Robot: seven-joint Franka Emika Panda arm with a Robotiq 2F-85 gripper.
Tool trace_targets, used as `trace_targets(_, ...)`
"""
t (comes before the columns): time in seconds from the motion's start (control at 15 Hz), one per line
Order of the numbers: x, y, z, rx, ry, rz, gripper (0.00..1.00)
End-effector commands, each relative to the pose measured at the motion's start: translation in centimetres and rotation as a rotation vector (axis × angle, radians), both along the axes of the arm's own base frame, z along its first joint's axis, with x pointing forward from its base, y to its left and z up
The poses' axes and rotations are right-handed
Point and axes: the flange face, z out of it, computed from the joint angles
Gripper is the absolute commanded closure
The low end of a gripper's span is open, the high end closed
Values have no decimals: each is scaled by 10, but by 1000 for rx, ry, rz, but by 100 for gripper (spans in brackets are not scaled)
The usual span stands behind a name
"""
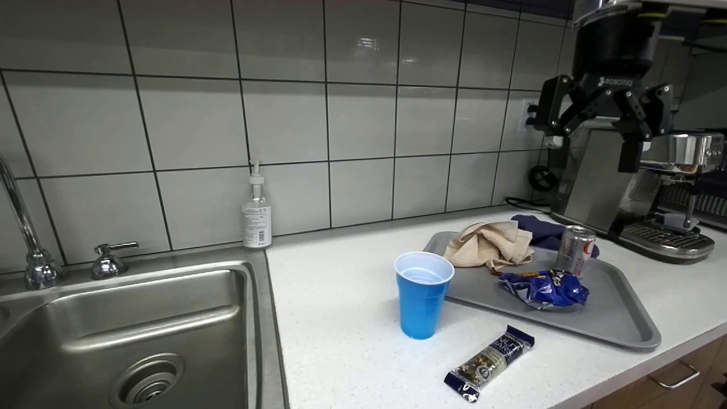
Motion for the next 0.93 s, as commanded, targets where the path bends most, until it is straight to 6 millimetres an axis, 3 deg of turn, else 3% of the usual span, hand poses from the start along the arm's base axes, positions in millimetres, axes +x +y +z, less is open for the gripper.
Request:
trace_targets(0.0, 24, -7, -19, 10, -1, -132, 0)
trace_targets(0.87, 110, -27, -77, 9, -100, -489, 0)
